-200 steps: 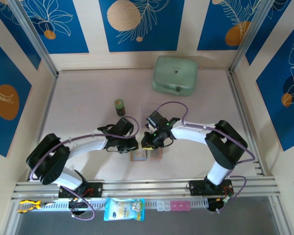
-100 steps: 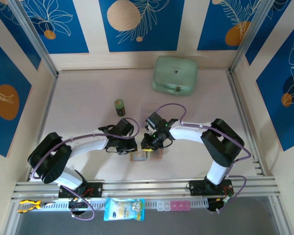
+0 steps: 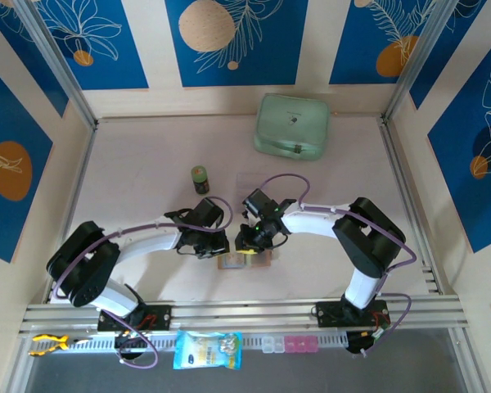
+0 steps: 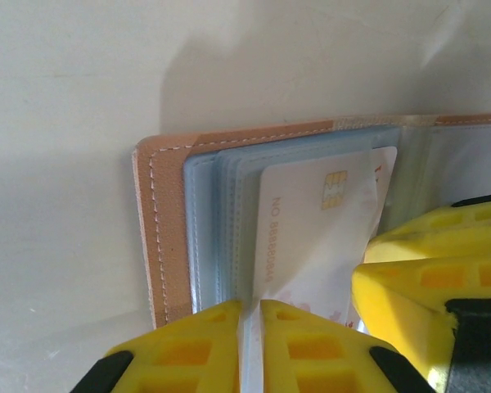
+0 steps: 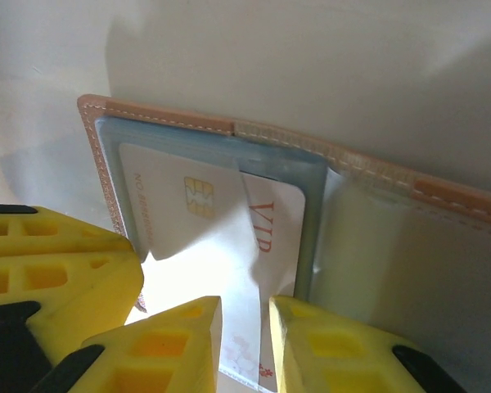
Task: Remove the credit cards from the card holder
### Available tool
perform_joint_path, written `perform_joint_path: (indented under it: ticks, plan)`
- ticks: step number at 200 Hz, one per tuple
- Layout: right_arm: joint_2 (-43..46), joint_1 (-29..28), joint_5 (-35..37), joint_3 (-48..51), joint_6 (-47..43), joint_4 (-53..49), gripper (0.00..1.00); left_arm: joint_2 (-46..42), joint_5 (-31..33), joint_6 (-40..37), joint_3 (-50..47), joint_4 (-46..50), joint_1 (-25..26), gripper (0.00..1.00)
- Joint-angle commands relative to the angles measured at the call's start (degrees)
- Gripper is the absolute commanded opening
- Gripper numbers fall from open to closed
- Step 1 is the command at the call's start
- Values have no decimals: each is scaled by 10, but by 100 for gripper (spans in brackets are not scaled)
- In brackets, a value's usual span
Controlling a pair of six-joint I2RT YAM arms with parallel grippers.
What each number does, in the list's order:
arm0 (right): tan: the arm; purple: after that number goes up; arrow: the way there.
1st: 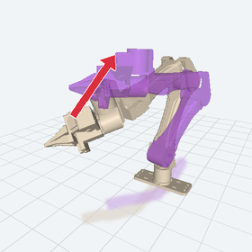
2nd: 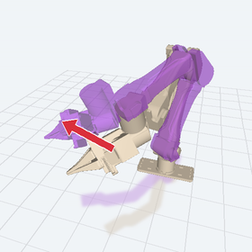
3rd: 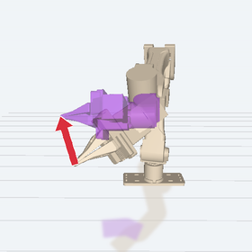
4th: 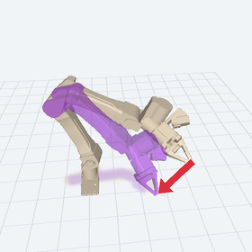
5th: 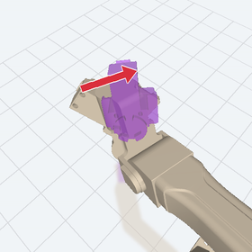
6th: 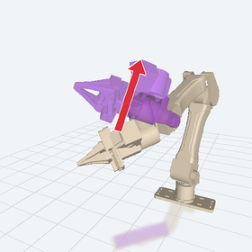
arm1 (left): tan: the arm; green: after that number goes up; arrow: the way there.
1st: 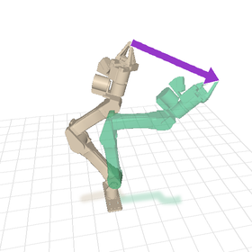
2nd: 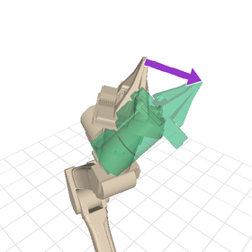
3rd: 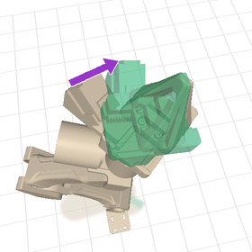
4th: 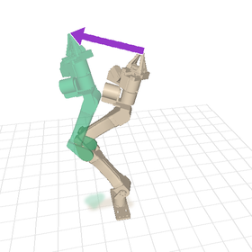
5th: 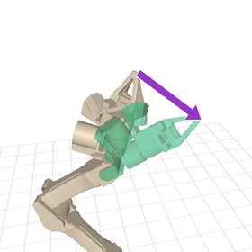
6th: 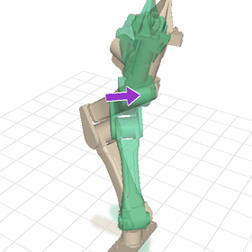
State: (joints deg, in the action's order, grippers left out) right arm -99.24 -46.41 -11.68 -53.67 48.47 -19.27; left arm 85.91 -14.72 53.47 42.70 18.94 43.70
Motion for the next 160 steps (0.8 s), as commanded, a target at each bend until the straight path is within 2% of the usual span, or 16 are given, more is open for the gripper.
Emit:
perform_joint_path:
  ticks: [1,117,160]
  plan:
    - [5,-5,31,-9,-11,-55,25,11,3,-12,15,17,-3,13]
    - [47,-1,38,-5,-13,-57,26,8,-19,-13,30,0,3,13]
    - [57,10,24,15,-4,-41,26,27,-27,-11,37,-14,15,9]
